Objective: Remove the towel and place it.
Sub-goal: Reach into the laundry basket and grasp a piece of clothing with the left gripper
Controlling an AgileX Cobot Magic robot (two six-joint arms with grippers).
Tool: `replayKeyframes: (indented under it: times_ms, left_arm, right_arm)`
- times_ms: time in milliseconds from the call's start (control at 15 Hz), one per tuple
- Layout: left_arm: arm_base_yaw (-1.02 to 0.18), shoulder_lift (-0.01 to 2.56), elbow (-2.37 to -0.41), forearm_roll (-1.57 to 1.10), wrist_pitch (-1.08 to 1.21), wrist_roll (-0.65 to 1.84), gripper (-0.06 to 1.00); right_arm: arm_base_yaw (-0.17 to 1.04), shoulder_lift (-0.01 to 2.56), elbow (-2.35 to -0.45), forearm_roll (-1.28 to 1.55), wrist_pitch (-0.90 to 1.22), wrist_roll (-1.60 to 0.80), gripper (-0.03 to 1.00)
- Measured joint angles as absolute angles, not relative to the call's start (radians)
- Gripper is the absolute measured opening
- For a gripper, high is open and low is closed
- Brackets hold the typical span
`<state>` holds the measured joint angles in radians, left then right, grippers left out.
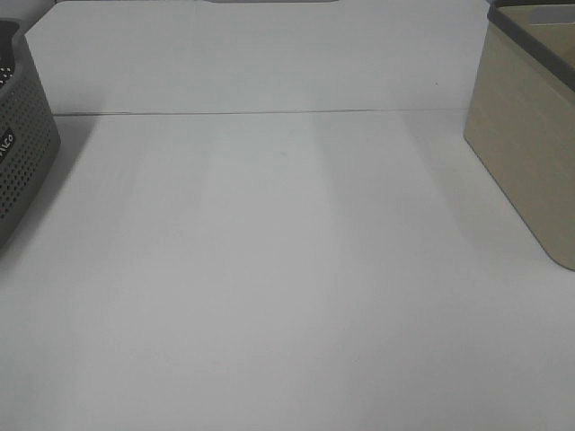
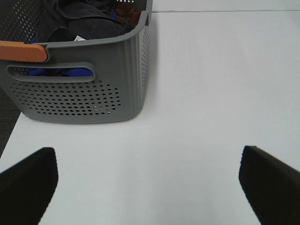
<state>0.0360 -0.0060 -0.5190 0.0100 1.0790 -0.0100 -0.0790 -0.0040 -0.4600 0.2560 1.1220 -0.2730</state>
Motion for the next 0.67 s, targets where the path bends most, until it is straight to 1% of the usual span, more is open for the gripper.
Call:
replayKeyframes:
  times_ms: [667]
  left_arm:
    - [0.036, -0.006, -0.519, 0.01, 1.079, -0.01, 0.99]
  right_arm:
    - [-0.079, -0.004, -0.46, 0.256, 1.122, -0.273, 0.76]
